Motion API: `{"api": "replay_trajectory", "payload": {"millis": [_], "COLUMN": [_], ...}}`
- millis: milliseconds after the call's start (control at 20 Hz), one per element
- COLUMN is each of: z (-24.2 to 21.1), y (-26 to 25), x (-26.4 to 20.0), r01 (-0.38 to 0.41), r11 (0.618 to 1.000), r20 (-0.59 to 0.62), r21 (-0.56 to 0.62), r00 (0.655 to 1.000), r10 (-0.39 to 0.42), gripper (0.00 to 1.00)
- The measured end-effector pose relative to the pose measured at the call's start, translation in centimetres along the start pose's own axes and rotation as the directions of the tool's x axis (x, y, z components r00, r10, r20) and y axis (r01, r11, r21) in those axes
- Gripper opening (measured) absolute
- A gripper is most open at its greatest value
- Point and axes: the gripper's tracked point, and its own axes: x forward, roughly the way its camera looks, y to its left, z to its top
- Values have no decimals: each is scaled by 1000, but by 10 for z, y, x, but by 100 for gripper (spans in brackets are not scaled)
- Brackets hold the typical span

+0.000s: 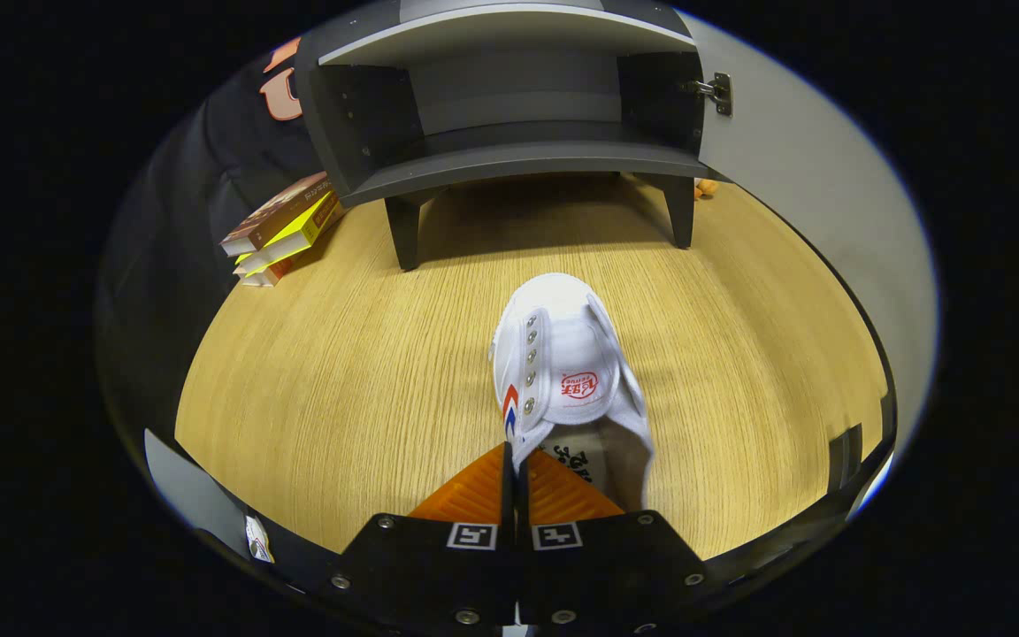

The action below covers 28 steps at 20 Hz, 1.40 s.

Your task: Open the shoe cabinet door, grab the shoes and put them into the shoe cabinet, then close the shoe cabinet door.

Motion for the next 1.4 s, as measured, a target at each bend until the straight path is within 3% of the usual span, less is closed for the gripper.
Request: {"api": "replay_trajectory", "payload": {"millis": [900, 1150, 1400], "z": [79, 138, 224], "y": [-1, 4, 1], "x": [-61, -131, -220], "r01": [4, 2, 53], "r11": [999, 999, 997], "r20": [224, 363, 528], "r21": [-32, -41, -61], "r00": [975, 932, 849], "r10": [3, 13, -13], "gripper": [0, 0, 0]}}
